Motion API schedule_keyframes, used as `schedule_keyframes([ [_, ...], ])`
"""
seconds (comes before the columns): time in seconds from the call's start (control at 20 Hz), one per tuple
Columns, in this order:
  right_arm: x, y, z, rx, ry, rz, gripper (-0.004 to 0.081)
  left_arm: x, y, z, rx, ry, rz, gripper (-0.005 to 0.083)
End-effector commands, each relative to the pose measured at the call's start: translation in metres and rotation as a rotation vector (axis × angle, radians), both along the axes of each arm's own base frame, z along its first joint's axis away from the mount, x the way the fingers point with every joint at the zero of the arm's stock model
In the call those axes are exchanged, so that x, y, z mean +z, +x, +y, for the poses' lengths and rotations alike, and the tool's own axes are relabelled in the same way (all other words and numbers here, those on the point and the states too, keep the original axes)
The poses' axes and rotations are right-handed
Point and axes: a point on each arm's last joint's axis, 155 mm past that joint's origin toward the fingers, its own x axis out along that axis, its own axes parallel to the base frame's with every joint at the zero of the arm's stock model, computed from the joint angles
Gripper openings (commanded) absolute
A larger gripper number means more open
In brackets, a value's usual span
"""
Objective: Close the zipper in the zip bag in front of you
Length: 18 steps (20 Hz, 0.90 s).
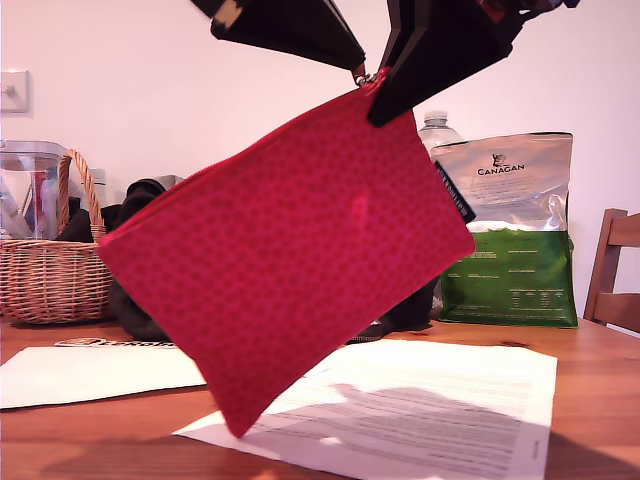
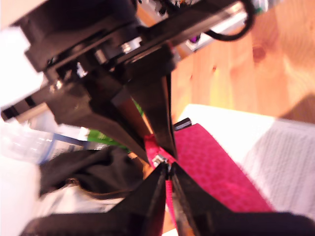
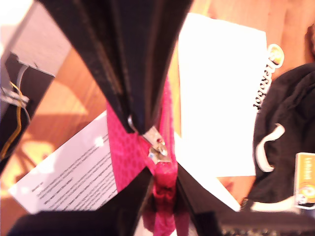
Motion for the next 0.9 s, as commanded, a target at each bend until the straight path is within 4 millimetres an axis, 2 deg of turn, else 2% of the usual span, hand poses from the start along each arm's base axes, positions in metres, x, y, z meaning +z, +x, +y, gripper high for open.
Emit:
schedule_keyframes([
  [0.0, 0.000, 0.012, -0.003, -0.030, 0.003, 0.000, -0.0011, -0.024, -0.010, -0.003, -0.041, 0.061, -0.003, -0.0024],
  [0.3, -0.008, 0.016, -0.010, -0.073, -0.006, 0.045, -0.0011, 0.004, -0.008, -0.015, -0.068, 0.044, -0.174, -0.0024],
  [0.5, -0.008, 0.018, -0.011, -0.077, 0.000, 0.047, -0.0011, 0.008, -0.005, -0.013, -0.071, 0.102, -0.263, -0.0024],
  [0.65, -0.007, 0.020, -0.012, -0.082, 0.005, 0.041, -0.0011, 0.015, -0.013, -0.018, -0.096, 0.114, -0.313, -0.0024],
  [0.75, -0.005, 0.019, -0.010, -0.073, 0.024, 0.051, -0.0011, 0.014, -0.016, -0.019, -0.103, 0.131, -0.329, -0.0024],
  [0.85, -0.004, 0.018, -0.010, -0.072, 0.033, 0.061, -0.0011, 0.004, -0.017, -0.015, -0.110, 0.171, -0.311, -0.0024],
])
